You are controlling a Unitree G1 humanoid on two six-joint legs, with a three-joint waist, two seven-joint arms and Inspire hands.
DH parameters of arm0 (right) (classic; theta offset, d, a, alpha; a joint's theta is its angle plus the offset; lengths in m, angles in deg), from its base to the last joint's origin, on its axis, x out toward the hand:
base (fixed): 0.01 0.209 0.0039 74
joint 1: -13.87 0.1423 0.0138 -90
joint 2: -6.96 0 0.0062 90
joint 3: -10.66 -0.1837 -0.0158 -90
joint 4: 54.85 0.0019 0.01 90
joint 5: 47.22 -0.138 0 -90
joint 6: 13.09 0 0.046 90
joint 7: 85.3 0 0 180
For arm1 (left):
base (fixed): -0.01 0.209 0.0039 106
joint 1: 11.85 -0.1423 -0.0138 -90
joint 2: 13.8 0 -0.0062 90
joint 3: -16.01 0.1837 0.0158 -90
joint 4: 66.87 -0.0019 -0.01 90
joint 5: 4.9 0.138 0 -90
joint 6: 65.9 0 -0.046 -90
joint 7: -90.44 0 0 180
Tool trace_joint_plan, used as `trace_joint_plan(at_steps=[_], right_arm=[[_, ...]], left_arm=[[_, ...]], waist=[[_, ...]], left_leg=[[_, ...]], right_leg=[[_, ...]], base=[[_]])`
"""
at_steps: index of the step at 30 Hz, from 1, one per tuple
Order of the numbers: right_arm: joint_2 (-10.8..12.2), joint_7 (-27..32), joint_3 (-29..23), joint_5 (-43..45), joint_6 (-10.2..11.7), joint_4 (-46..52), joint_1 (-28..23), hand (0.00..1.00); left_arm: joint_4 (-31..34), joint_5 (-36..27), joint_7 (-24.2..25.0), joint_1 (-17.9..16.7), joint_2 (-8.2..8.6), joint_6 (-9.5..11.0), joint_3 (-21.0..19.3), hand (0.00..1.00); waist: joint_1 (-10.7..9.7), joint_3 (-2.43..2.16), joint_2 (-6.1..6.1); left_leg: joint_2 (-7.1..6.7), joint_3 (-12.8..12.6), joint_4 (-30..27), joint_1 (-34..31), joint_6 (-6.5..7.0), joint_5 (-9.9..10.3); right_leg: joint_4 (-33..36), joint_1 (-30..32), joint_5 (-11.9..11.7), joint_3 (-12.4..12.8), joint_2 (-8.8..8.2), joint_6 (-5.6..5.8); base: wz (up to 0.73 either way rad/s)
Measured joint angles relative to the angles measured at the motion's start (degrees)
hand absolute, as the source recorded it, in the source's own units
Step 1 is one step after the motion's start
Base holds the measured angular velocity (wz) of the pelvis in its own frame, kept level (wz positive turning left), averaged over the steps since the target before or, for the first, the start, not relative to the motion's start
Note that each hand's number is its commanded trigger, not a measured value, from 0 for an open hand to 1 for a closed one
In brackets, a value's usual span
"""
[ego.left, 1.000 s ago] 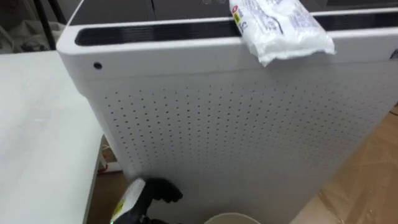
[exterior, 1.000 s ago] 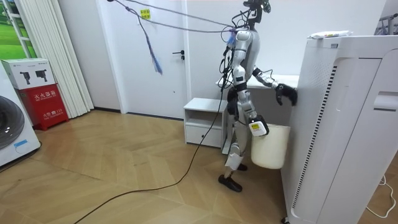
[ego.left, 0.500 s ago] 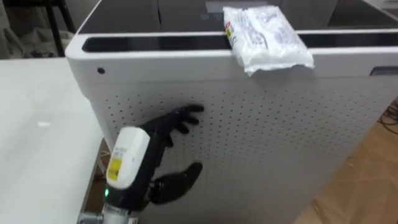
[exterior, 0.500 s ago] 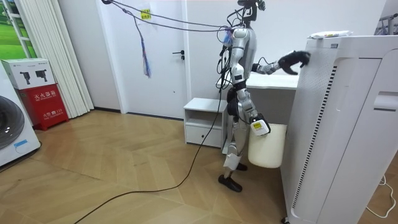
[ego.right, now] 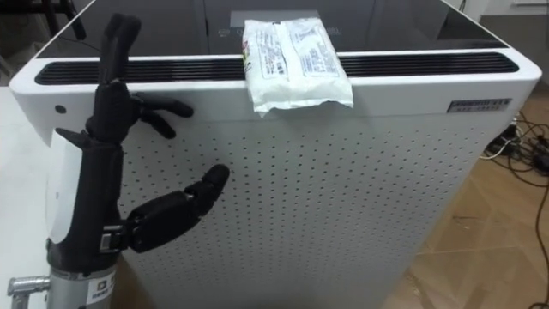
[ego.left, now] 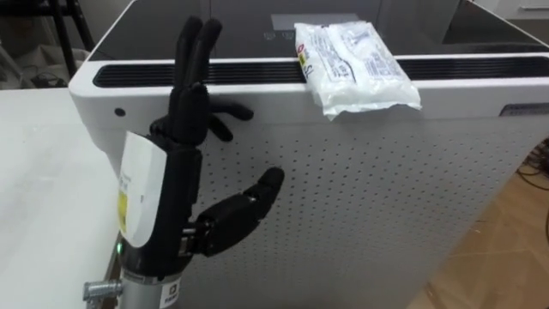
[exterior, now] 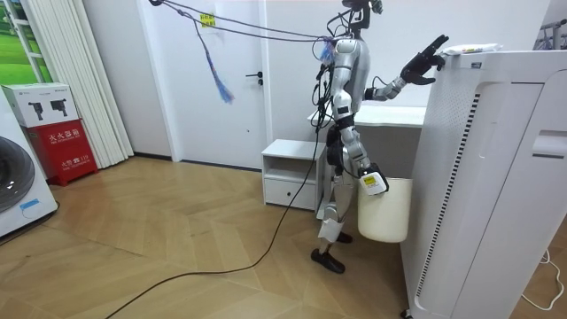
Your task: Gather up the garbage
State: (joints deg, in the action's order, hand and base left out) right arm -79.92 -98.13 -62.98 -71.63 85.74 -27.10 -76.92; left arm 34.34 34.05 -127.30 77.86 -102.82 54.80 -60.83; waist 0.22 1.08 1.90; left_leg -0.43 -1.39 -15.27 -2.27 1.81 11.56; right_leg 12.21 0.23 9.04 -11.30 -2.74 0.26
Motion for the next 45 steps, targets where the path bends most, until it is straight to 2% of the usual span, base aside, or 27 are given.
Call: trace_joint_plan(at_steps=[19,24,31,38,45], right_arm=[[0.05,-1.19,-0.01,0.08,-0.12,-0.03,-0.69,1.0],[0.04,-1.09,0.0,0.14,-0.12,-0.33,-0.73,1.0],[-0.08,-1.1,-0.02,0.28,-0.12,-0.32,-1.02,1.0],[-0.06,-1.07,-0.02,1.45,-0.12,0.17,-1.0,1.0],[-0.05,-1.06,0.0,1.29,-0.12,0.18,-1.03,1.0]], left_arm=[[0.54,0.01,0.45,0.14,0.37,-0.8,0.07,0.0],[1.23,0.59,0.44,0.6,0.37,-1.71,0.25,0.0],[1.82,0.64,-0.87,1.9,0.48,-1.88,0.17,0.0],[7.71,2.85,-2.65,2.75,0.45,-1.93,0.11,0.0],[9.38,3.26,-2.73,4.02,0.32,-1.93,0.11,0.0]], waist=[[-0.11,-0.06,-0.36],[-0.13,0.06,-0.74],[-0.32,-0.11,-1.56],[-1.32,-0.18,-1.67],[-1.48,-0.12,-1.5]], left_leg=[[0.05,0.03,0.78,1.7,-0.04,0.03],[0.09,-0.03,0.87,1.96,-0.04,0.03],[0.09,-0.13,1.37,2.16,-0.05,0.01],[0.02,-0.16,1.63,2.11,-0.05,-0.01],[-0.21,-0.15,1.58,2.36,-0.04,-0.02]], right_leg=[[-0.71,-1.61,-0.07,0.0,0.14,0.05],[-0.75,-1.83,-0.08,0.06,0.12,0.05],[-0.9,-1.87,-0.08,0.17,0.17,0.05],[-0.68,-1.56,0.0,0.12,-0.03,0.17],[-0.79,-1.92,0.04,0.07,-0.1,0.23]], base=[[0.0],[0.0],[0.0],[0.0],[0.0]])
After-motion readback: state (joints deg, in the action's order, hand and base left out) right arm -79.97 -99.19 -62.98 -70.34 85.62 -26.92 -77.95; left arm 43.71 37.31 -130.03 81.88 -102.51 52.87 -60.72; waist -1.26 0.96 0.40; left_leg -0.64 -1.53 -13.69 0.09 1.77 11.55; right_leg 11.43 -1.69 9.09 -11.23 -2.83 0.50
